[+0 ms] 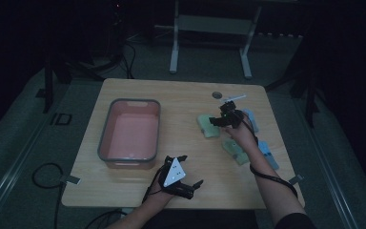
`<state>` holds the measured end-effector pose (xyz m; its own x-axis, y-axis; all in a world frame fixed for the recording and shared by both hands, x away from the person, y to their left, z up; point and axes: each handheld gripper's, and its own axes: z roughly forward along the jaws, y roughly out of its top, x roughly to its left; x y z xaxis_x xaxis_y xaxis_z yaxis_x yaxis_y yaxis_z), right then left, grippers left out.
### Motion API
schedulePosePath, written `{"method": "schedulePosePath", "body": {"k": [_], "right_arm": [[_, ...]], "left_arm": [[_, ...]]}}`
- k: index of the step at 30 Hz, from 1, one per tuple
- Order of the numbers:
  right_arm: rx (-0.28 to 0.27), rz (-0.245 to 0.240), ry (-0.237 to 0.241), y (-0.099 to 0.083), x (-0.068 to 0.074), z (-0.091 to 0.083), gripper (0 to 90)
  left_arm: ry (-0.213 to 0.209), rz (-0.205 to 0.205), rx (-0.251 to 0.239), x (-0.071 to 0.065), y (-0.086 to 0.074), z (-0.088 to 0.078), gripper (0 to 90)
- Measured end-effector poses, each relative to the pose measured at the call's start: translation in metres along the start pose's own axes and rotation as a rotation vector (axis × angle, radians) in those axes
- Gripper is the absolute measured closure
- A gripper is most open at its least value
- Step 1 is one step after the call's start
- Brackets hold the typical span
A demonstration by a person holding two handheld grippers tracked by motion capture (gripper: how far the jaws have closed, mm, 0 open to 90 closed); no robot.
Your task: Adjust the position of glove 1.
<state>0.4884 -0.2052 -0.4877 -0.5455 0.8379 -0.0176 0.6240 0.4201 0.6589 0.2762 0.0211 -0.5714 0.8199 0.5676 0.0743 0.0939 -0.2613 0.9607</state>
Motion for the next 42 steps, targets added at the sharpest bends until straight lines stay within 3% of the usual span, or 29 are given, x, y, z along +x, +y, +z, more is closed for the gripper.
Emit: {"method": "schedulePosePath", "body": {"k": [8,12,17,25,31,34,37,42], "right_arm": [[0.044,-0.011,0.0,0.003,0.007,0.029,42.9],[0.071,-0.007,-0.005,0.001,0.007,0.042,53.4],[0.121,0.014,-0.008,-0.004,0.008,0.059,58.3],[0.102,0.012,-0.028,-0.007,0.011,0.061,63.9],[0.086,0.01,-0.047,-0.008,0.015,0.062,82.0],[0.079,0.03,-0.069,-0.008,0.018,0.061,85.6],[0.055,0.077,-0.076,-0.006,0.02,0.053,86.3],[0.0,0.096,-0.077,0.002,0.024,0.028,86.4]], "left_arm": [[-0.006,-0.001,-0.002,0.0,0.0,0.0,0.8],[-0.009,0.003,-0.002,0.0,0.0,0.0,0.8],[-0.011,0.001,-0.005,0.0,0.0,0.0,0.8],[-0.01,-0.003,-0.004,0.0,0.0,0.0,0.8],[-0.007,-0.004,-0.004,0.0,0.0,0.0,0.8],[-0.007,-0.009,-0.005,0.0,0.0,0.0,0.8],[-0.007,-0.011,-0.006,0.0,0.0,0.0,0.8],[-0.005,-0.009,-0.006,0.0,0.0,0.0,0.8]]}}
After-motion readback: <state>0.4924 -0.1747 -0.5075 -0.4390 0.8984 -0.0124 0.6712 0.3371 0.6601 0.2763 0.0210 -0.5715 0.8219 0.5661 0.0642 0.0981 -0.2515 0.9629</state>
